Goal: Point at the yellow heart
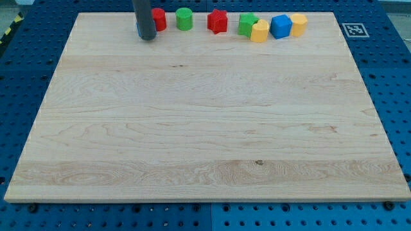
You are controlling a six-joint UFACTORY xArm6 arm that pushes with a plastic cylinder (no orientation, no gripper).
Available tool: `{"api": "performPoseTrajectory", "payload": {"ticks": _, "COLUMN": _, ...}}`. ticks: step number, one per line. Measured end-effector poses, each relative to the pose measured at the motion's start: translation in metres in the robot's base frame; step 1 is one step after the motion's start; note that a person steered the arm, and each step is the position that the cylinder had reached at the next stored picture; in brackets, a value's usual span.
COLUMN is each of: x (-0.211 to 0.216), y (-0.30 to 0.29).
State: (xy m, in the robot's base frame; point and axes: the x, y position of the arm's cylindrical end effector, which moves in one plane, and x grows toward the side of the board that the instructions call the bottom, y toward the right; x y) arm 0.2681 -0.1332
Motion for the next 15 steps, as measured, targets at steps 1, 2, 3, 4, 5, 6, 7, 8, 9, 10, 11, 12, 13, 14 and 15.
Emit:
{"api": "performPoseTrajectory", "payload": {"ticks": 1, "x": -0.005, "y": -0.007}}
{"api": "performPoseTrajectory", "payload": {"ticks": 2, "x": -0.01, "y": -0.015}}
{"api": "performPoseTrajectory", "payload": {"ticks": 3, "x": -0.017, "y": -0.02}}
{"api": "performPoseTrajectory", "payload": {"ticks": 4, "x": -0.012, "y": -0.017}}
{"api": "performPoseTrajectory", "payload": {"ticks": 5, "x": 0.018, "y": 0.023}}
{"api": "performPoseTrajectory", "payload": {"ticks": 6, "x": 0.05, "y": 0.098}}
{"api": "performPoseTrajectory", "payload": {"ticks": 7, "x": 0.073, "y": 0.184}}
{"api": "performPoseTrajectory", "payload": {"ticks": 8, "x": 0.076, "y": 0.269}}
{"api": "performPoseTrajectory", "payload": {"ticks": 9, "x": 0.076, "y": 0.322}}
{"api": "performPoseTrajectory", "payload": {"ticks": 10, "x": 0.073, "y": 0.326}}
{"api": "performPoseTrajectory", "payload": {"ticks": 11, "x": 0.058, "y": 0.317}}
{"api": "performPoseTrajectory", "payload": {"ticks": 12, "x": 0.047, "y": 0.293}}
{"api": "performPoseTrajectory", "payload": {"ticks": 13, "x": 0.047, "y": 0.287}}
{"api": "performPoseTrajectory", "payload": {"ticks": 14, "x": 0.045, "y": 0.287}}
{"api": "performPoseTrajectory", "payload": {"ticks": 15, "x": 0.04, "y": 0.282}}
